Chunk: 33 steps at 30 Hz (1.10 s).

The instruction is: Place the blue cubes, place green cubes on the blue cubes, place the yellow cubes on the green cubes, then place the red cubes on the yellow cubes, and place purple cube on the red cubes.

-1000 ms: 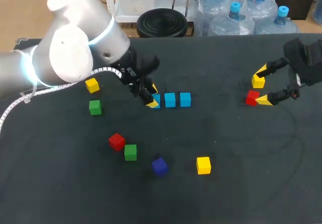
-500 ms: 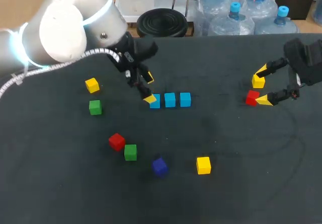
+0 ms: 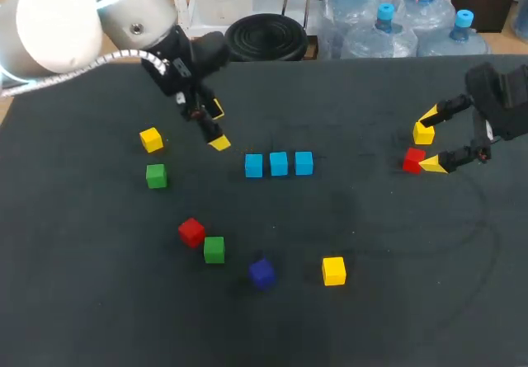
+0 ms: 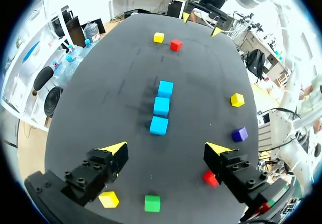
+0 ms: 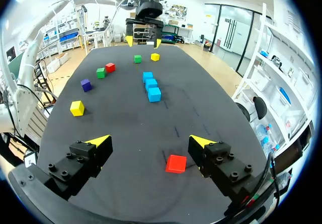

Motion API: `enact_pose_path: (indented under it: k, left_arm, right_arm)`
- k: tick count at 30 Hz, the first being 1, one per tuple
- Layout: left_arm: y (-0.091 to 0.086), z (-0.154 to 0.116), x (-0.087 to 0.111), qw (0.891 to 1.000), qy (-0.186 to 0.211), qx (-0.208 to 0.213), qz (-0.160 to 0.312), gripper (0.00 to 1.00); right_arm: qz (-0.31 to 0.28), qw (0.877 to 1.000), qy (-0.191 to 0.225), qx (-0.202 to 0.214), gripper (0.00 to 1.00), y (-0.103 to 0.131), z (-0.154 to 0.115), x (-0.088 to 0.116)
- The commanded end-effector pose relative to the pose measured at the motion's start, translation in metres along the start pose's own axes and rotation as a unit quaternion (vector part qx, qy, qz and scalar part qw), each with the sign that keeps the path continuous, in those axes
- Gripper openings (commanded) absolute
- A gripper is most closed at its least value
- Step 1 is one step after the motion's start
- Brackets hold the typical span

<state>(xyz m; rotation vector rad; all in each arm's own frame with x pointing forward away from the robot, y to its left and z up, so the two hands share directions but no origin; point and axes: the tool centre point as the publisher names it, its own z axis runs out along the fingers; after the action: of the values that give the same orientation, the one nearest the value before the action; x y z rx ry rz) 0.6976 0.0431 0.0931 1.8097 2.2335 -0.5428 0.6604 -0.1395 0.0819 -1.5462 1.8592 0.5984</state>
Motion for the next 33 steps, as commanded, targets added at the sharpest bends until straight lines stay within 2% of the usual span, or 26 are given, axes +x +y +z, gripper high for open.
enact_pose_path:
  k: [1, 8, 16, 26, 33]
  left_arm:
    - [-0.01, -0.007, 0.015, 1.0, 0.009, -0.007, -0.004, 1.0]
    - [-0.015, -0.011, 0.051, 0.999, 0.009, -0.014, -0.036, 1.0]
    - [-0.021, -0.018, 0.089, 0.999, 0.0, -0.026, -0.046, 1.0]
    - [-0.014, -0.006, 0.128, 1.0, -0.002, -0.025, -0.015, 1.0]
    - [-0.001, 0.005, 0.143, 0.999, -0.007, -0.027, 0.019, 1.0]
  right_arm:
    - [0.0, 1.0, 0.0, 0.0, 1.0, 0.0, 0.0, 0.0]
    - [0.0, 1.0, 0.0, 0.0, 1.0, 0.0, 0.0, 0.0]
    - [0.0, 1.0, 0.0, 0.0, 1.0, 0.0, 0.0, 0.0]
    - [0.0, 1.0, 0.0, 0.0, 1.0, 0.0, 0.0, 0.0]
    - [0.0, 1.0, 0.0, 0.0, 1.0, 0.0, 0.0, 0.0]
